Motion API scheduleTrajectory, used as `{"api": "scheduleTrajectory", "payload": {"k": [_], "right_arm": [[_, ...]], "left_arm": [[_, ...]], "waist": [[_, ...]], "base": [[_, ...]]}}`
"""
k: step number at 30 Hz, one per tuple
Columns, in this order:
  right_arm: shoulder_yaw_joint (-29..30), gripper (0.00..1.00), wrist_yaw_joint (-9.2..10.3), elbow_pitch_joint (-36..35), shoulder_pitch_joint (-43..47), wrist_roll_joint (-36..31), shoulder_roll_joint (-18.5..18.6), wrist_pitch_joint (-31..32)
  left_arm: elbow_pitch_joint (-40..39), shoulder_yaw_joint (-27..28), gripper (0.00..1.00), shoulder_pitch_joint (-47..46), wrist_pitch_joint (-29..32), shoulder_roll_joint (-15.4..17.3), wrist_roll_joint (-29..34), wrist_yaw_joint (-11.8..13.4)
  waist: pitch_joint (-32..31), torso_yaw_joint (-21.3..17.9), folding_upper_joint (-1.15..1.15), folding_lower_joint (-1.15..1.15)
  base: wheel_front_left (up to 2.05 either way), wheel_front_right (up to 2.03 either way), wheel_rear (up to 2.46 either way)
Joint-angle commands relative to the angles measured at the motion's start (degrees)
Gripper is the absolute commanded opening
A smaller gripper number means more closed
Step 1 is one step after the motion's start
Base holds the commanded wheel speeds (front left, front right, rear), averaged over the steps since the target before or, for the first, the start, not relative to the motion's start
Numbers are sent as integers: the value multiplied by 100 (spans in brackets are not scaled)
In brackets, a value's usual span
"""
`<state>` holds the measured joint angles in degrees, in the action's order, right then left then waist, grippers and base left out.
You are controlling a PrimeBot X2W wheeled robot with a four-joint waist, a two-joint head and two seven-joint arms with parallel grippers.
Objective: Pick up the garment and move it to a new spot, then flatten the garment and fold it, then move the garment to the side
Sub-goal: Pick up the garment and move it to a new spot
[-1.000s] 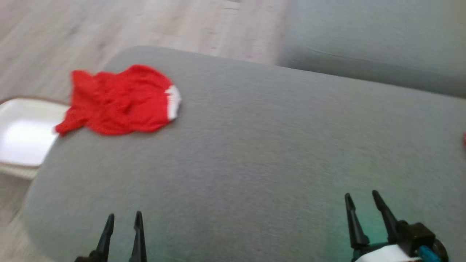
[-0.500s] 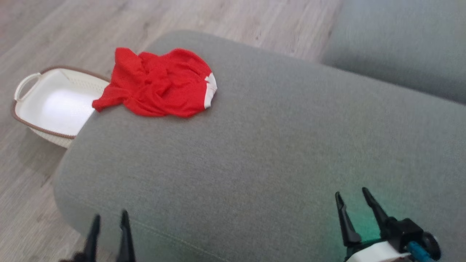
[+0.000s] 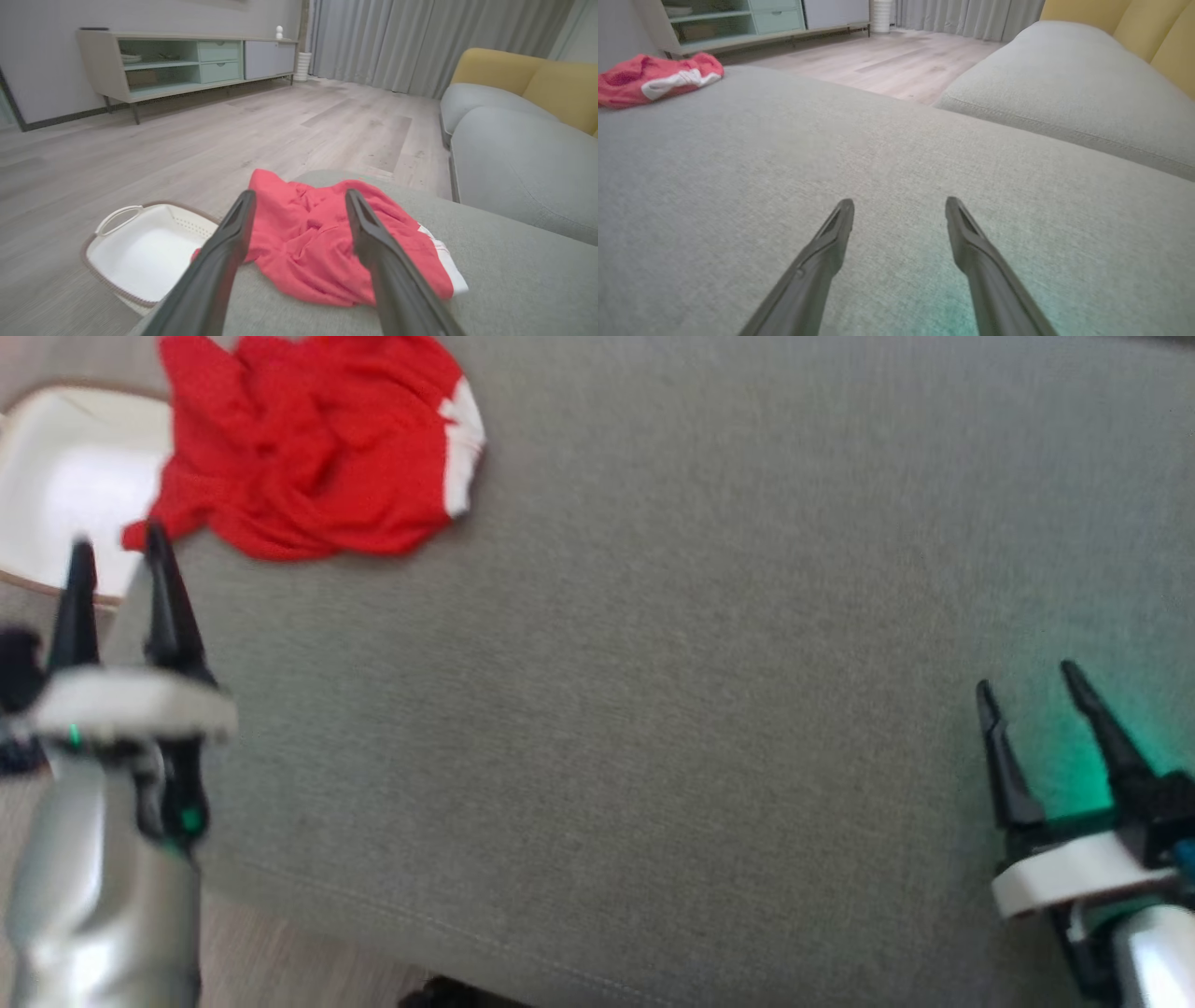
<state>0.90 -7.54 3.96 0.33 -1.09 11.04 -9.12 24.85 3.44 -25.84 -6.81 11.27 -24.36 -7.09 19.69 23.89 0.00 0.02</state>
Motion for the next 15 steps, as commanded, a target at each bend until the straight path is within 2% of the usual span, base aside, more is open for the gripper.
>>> {"api": "scheduleTrajectory", "payload": {"k": [1,6,15], "right_arm": [[-84,100,5,-284,-91,-50,148,60],[-50,100,5,-907,14,-31,413,395],[185,100,5,-1719,274,28,594,775]], "left_arm": [[23,155,100,-326,103,297,-23,-18],[1145,-42,100,-1420,447,500,-188,-31],[2795,-654,100,-2555,658,508,-446,-38]], "waist": [[443,-204,0,-2],[803,-373,0,-2],[1242,-606,0,-2]], "base": [[0,0,0],[0,0,0],[0,0,0]]}}
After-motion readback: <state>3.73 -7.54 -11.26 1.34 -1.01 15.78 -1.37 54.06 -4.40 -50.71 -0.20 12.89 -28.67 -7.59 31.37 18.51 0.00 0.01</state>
